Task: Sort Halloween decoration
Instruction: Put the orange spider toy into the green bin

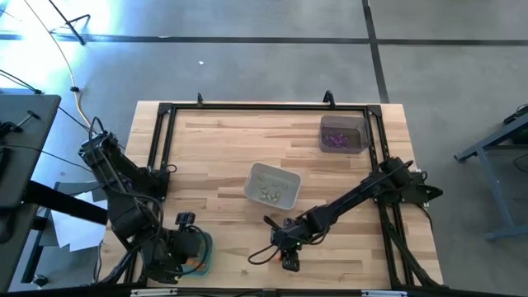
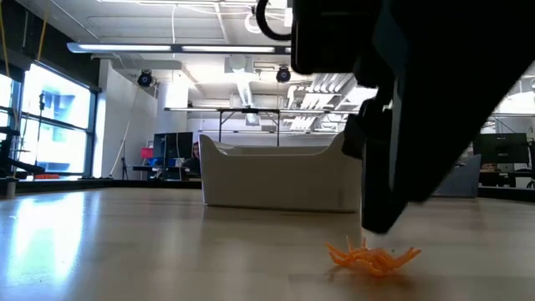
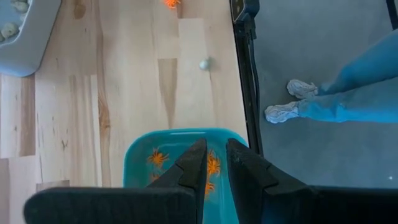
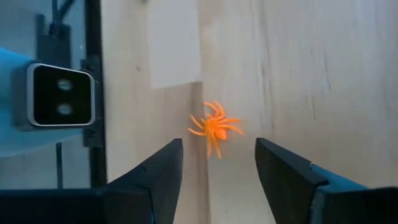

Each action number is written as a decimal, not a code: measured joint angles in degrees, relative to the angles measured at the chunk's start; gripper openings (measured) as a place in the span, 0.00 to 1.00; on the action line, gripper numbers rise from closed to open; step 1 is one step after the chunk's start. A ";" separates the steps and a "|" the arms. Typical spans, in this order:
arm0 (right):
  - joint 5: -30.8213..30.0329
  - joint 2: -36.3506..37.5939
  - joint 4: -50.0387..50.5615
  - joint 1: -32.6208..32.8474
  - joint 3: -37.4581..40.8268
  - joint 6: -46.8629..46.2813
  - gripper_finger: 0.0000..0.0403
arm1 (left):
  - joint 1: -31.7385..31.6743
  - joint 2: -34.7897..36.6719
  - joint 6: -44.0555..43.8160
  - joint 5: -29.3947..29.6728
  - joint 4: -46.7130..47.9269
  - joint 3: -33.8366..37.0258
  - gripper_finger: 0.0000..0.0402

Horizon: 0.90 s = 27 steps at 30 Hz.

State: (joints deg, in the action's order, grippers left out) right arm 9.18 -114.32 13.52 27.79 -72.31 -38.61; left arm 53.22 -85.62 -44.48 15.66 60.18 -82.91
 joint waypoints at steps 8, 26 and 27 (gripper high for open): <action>0.05 -2.57 -1.94 0.00 0.00 0.10 0.49 | 0.52 0.00 -1.93 0.04 0.39 0.00 0.12; -0.14 -3.11 -4.46 0.00 0.00 1.53 0.49 | 0.50 0.02 -1.98 0.35 0.48 0.52 0.12; -0.14 -3.13 -4.74 0.00 0.02 1.54 0.49 | 0.50 0.02 -1.98 0.35 0.48 0.52 0.12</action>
State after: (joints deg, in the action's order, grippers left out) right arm 9.04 -117.44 8.77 27.79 -72.29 -37.07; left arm 53.71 -85.60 -46.46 16.01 60.66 -82.39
